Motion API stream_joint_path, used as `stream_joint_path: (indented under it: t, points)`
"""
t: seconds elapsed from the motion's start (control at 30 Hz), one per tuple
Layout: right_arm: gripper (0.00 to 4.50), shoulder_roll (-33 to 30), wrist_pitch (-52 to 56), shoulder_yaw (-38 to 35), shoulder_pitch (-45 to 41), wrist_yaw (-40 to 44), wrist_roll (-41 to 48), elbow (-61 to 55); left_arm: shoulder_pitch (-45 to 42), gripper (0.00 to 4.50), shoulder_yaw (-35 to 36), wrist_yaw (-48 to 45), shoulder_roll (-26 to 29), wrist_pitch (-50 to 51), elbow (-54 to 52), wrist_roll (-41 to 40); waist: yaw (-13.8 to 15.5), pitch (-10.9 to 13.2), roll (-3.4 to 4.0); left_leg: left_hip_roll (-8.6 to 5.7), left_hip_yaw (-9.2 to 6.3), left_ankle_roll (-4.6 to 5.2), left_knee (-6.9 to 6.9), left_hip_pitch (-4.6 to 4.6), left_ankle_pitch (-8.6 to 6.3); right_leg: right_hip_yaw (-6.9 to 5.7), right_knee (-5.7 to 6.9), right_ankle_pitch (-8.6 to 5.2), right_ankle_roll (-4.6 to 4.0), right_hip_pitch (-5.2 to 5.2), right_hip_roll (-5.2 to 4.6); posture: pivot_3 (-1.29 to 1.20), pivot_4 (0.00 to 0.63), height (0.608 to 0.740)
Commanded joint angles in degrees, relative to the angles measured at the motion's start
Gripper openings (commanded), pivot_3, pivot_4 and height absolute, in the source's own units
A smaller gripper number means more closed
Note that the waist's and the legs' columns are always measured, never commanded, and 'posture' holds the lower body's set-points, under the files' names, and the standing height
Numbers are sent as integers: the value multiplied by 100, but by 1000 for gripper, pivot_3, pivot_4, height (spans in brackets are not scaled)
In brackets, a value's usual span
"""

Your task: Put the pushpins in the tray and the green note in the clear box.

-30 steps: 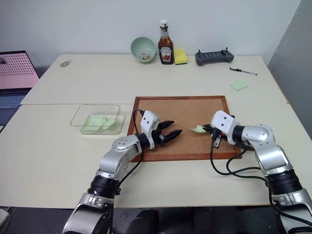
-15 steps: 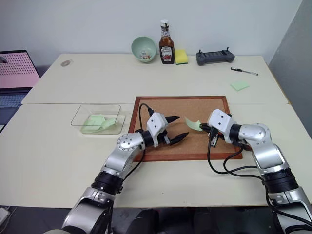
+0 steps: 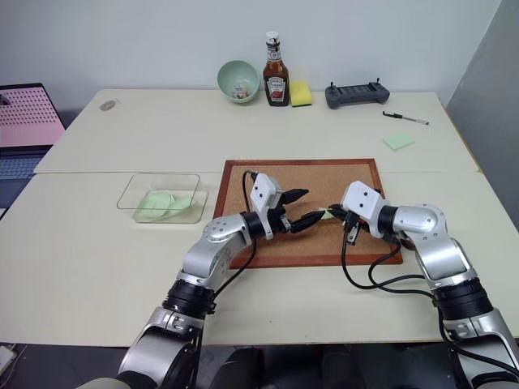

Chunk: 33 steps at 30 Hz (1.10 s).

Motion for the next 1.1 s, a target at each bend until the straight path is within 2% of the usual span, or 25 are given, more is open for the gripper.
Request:
stream_joint_path:
  t: [0.03, 0.23, 0.53, 0.8, 0.9, 1.1]
  points:
    - [0, 24, -59, -42, -163, -6, -2, -118, 0, 4040, -204, -279, 154, -263, -15, 166, 0, 0, 0, 0, 0, 0, 0, 0, 0, 0, 0, 0, 0, 0, 0, 0, 150, 740]
    - [0, 34, -50, -42, -184, -12, 9, -123, 0, 4040, -397, -409, 281, -623, 134, 436, 3, 0, 0, 0, 0, 0, 0, -1, 0, 0, 0, 0, 0, 0, 0, 0, 150, 740]
    - [0, 60, -51, -35, -226, -19, 2, -85, -190, 4040, -370, -311, 133, -1055, 451, 567, 2, 0, 0, 0, 0, 0, 1, -3, 0, 0, 3, 0, -1, -3, 0, 0, 150, 740]
    - [0, 81, -23, -42, -236, -28, 11, -103, -241, 2689, -502, -457, 119, -1435, 666, 727, 2, 0, 0, 0, 1, 0, 1, -4, 0, 0, 5, 0, -1, -5, 0, 0, 150, 740]
    - [0, 93, -15, -47, -243, -33, 16, -93, -236, 1983, -559, -497, 124, -1573, 732, 810, 2, 0, 0, 0, 1, 0, 2, -5, 0, 1, 6, 0, -1, -6, 0, 0, 150, 740]
    - [0, 161, 103, -108, -245, -64, 105, -125, -198, 960, -617, -564, 162, -1771, 850, 919, -1, 0, 0, 0, 1, 0, 2, -4, 0, 1, 7, 0, -1, -6, 0, 0, 150, 740]
